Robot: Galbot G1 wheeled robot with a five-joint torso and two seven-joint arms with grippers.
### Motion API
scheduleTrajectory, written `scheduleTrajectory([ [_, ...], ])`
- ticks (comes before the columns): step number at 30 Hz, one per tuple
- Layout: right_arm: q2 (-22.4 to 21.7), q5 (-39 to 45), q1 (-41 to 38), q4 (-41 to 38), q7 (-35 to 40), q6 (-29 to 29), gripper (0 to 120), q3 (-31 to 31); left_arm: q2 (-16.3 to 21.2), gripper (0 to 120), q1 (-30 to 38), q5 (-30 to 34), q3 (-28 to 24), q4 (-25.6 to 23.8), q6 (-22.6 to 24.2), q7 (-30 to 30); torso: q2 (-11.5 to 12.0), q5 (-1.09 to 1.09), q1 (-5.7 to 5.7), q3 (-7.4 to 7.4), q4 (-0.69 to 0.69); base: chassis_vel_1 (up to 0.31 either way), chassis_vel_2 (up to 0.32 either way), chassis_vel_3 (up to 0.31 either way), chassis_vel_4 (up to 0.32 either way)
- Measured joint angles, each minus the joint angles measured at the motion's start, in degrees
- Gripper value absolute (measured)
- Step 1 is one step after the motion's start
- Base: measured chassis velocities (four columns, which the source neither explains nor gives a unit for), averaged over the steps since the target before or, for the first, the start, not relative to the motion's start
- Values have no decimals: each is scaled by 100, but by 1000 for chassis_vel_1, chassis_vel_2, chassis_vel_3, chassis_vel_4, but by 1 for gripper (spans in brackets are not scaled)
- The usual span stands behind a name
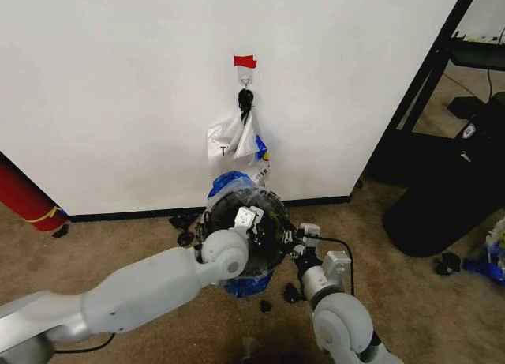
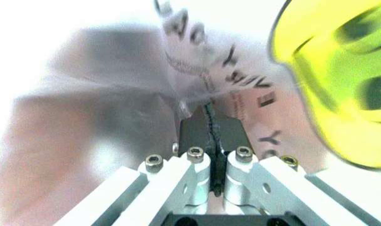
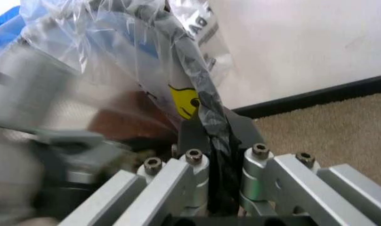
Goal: Pick up the garbage bag from the wall and place it over the trash bin.
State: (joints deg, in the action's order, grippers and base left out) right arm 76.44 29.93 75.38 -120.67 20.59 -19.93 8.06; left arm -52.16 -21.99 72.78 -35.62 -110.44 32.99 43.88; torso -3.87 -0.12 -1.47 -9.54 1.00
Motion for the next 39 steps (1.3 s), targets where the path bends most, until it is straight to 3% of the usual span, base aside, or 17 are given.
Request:
scheduleTrajectory([
  [5,-47,106,-85,160,-16,6,1,15,587,0,-447,135,675,-799,-146,-438,0,-1,0,0,-2,0,0,0,0],
  [9,-85,279,-79,168,-69,16,1,60,805,0,-704,77,966,-1104,-451,-785,0,1,0,0,-1,0,0,0,0],
  [13,-172,459,-10,162,-154,41,1,134,1027,18,-1085,-18,1394,-1508,-1034,-1183,0,0,0,0,0,0,0,0,0],
  [17,-188,462,3,160,-166,48,1,142,1055,22,-1127,-18,1490,-1568,-1138,-1221,0,-1,0,0,0,0,0,0,0],
  [18,-217,465,37,154,-181,51,1,159,1107,35,-1155,8,1749,-1675,-1324,-1264,0,0,0,0,1,0,0,0,0],
  [21,-276,479,94,111,-200,58,1,195,1190,48,-1079,225,2197,-1625,-1444,-1345,0,1,0,0,1,0,0,0,0],
  [23,-289,479,105,105,-201,60,1,201,1210,49,-1066,276,2281,-1587,-1449,-1370,0,2,0,0,1,0,0,0,0],
  [26,-357,480,141,68,-206,67,1,225,1350,64,-1018,429,2669,-1244,-1380,-1544,0,1,0,0,0,0,0,0,0],
  [33,-371,483,148,10,-208,67,1,223,1483,84,-1013,414,2756,-872,-1169,-1602,0,-1,0,0,0,0,0,0,0],
  [36,-407,496,154,-57,-203,46,1,223,1526,72,-1118,434,2692,-727,-1031,-1842,0,0,0,0,-1,0,0,0,0],
  [39,-416,502,157,-70,-194,37,1,226,1461,68,-1113,434,2610,-665,-991,-1860,0,1,0,0,1,0,0,0,0],
])
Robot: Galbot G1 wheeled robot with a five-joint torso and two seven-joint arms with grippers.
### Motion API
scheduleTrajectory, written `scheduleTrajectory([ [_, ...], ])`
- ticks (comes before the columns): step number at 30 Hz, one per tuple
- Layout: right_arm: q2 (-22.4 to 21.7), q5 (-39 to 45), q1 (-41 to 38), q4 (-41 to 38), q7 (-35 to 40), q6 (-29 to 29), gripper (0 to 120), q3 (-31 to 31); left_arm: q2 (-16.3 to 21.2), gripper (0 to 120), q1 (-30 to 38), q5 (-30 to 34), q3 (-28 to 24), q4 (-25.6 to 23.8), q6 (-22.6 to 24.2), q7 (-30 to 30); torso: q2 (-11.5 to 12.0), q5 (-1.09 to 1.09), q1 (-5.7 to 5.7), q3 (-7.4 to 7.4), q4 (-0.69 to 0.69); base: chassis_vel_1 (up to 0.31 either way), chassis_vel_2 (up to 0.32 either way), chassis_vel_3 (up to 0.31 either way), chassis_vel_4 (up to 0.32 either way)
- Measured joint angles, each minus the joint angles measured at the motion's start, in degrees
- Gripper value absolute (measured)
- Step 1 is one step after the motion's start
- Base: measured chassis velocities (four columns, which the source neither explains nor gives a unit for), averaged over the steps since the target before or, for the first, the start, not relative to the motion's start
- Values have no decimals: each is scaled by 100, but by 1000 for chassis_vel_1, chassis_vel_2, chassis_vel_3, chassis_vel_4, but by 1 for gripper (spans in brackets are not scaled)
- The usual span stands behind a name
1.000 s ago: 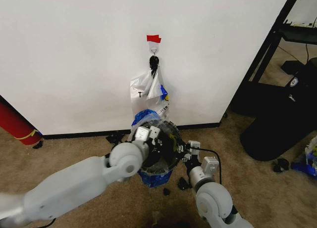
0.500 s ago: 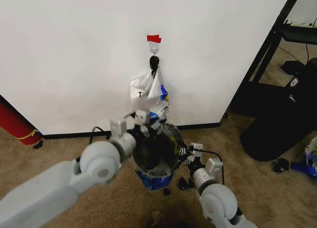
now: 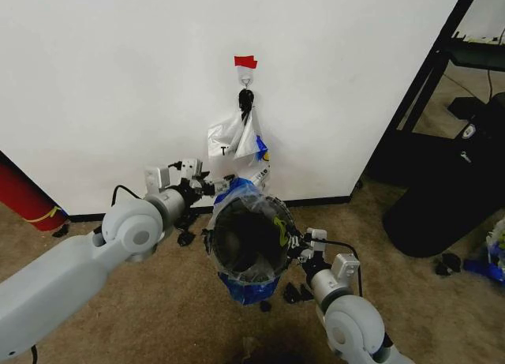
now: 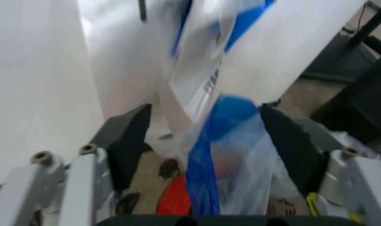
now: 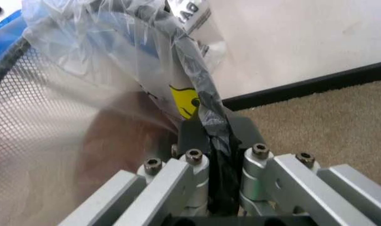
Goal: Pick up the garbage bag from the wall and place it over the trash bin.
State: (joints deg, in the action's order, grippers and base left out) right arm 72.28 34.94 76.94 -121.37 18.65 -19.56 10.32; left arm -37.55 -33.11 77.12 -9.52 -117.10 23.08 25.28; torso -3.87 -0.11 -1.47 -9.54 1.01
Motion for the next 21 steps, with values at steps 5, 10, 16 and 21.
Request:
scheduleTrajectory([
  [5,31,0,20,-18,25,-15,1,4,-86,47,74,26,-174,176,-36,-21,0,0,0,0,0,0,0,0,0],
  [10,33,2,12,-15,35,-16,1,24,-87,33,46,26,-213,211,-69,-44,0,0,0,0,0,0,0,0,0],
  [16,33,46,-41,-13,60,-31,1,3,-134,11,64,-24,-281,296,-98,-16,0,0,0,0,-1,0,0,0,0],
  [21,33,97,-44,-24,62,-42,1,-5,-184,0,151,-12,-347,402,-112,7,0,0,0,0,-1,0,0,0,0],
])
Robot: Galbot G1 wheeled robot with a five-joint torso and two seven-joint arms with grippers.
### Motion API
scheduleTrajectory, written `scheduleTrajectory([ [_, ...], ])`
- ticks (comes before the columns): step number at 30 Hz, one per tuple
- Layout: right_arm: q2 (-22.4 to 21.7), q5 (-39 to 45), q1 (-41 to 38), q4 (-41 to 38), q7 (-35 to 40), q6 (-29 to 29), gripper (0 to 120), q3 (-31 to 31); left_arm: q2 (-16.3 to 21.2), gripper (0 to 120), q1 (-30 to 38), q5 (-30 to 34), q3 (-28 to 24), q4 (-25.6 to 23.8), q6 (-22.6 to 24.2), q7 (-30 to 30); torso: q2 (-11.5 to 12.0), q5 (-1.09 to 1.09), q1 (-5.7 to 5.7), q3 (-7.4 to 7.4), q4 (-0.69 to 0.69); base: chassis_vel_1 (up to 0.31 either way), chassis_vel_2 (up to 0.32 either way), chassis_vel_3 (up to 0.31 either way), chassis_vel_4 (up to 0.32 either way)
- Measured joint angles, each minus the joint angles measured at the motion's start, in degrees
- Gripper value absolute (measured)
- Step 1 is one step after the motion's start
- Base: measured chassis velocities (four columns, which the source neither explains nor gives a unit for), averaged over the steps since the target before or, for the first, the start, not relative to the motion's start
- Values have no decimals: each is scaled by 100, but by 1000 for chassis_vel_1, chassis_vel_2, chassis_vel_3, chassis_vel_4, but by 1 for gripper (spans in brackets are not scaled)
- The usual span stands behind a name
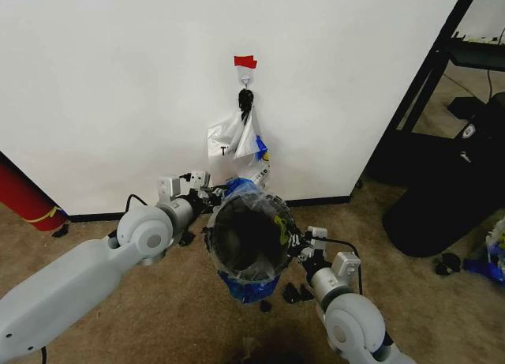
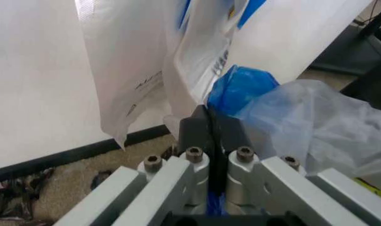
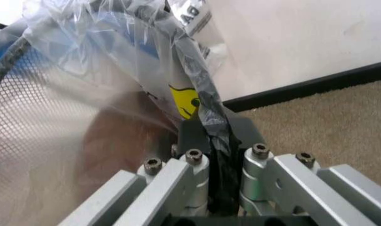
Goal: Pick up the garbage bag from the wall and place it over the trash bin.
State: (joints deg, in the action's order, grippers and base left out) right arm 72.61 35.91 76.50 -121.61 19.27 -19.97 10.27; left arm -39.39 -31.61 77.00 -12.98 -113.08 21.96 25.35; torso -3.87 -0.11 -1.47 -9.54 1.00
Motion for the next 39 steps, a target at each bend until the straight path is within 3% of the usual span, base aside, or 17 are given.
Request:
scheduleTrajectory([
  [21,-64,219,-54,-73,-67,22,1,-18,-32,0,41,125,-156,955,350,-550,0,0,0,0,0,0,0,0,0],
  [32,-59,258,-65,-39,-64,22,1,-20,-67,0,-47,23,-165,1016,376,-566,0,0,0,0,0,0,0,0,0],
  [39,21,431,-73,32,76,-16,1,-21,1,24,-211,-365,84,766,558,-291,0,0,0,0,0,0,0,0,0],
])
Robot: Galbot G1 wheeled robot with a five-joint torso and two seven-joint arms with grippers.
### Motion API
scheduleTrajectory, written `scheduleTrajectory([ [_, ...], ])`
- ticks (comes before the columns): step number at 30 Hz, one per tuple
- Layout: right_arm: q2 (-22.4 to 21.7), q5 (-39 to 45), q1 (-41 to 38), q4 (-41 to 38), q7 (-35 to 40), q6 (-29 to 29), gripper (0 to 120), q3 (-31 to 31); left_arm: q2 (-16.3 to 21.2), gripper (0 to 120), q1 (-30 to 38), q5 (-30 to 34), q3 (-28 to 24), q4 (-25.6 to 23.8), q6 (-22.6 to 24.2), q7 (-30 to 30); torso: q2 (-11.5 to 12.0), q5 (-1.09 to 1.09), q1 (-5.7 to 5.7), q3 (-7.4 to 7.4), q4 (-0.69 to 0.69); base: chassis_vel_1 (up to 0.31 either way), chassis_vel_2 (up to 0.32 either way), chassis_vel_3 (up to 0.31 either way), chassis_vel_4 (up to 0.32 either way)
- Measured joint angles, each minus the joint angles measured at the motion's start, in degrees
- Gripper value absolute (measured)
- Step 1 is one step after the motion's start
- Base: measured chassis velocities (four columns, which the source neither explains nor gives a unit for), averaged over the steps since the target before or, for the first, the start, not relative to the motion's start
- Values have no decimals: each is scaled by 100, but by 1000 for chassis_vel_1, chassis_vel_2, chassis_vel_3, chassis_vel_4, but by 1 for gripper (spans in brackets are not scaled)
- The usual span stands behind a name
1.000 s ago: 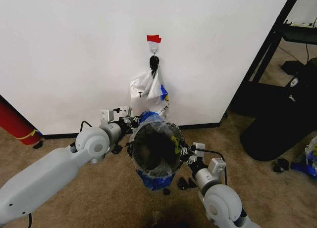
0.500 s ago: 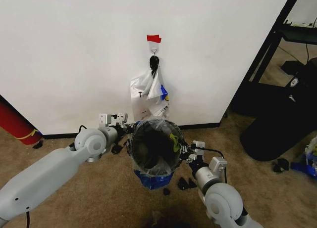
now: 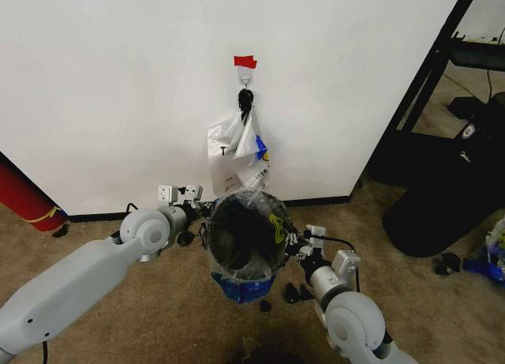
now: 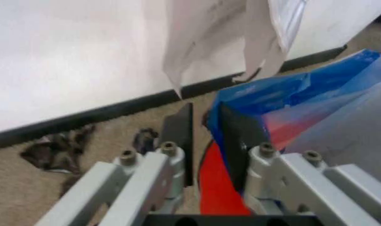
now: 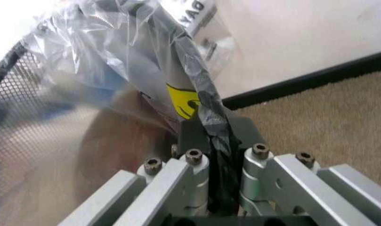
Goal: Pick up the garbage bag from the wall and place it over the trash bin.
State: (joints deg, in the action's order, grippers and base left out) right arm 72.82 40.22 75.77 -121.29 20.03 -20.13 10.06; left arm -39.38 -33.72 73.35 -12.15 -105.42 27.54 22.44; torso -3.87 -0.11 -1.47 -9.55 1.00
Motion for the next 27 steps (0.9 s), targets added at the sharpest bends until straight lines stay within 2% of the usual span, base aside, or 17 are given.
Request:
scheduleTrajectory([
  [6,42,240,-46,21,176,-75,1,25,125,49,-317,-365,333,-248,41,-29,0,0,0,0,0,0,0,0,0],
  [7,42,240,-46,21,176,-75,1,25,125,49,-317,-365,333,-248,41,-29,0,0,0,0,0,0,0,0,0],
  [10,79,314,-46,7,220,-112,1,26,167,61,-459,-417,438,-312,69,-63,0,0,0,0,-1,0,0,0,0],
  [12,91,329,-30,-19,233,-135,1,25,155,71,-493,-419,494,-300,58,-58,0,-1,0,0,-1,0,0,0,0],
  [14,91,331,-18,-25,235,-142,1,25,139,74,-495,-419,523,-277,34,-55,0,0,0,0,0,0,0,0,0],
  [20,92,462,39,-30,334,-216,1,44,2,97,-378,-390,743,-92,-276,-21,0,0,0,0,1,0,0,0,0],
  [21,92,462,39,-30,334,-216,1,44,2,97,-378,-390,743,-92,-276,-21,0,0,0,0,1,0,0,0,0],
  [22,98,553,18,-21,396,-264,1,51,-12,99,-368,-366,830,-90,-356,25,0,0,0,0,1,0,0,0,0],
  [24,123,1081,-182,72,698,-493,1,65,17,100,-779,-377,1497,-364,-895,102,0,-2,0,0,2,0,0,0,0],
  [25,123,1081,-182,72,698,-493,1,65,17,100,-779,-377,1497,-364,-895,102,0,-2,0,0,2,0,0,0,0],
  [27,154,1413,-312,151,889,-661,1,99,35,100,-1117,-338,2056,-624,-1277,-7,0,2,0,0,-5,0,0,0,0],
])
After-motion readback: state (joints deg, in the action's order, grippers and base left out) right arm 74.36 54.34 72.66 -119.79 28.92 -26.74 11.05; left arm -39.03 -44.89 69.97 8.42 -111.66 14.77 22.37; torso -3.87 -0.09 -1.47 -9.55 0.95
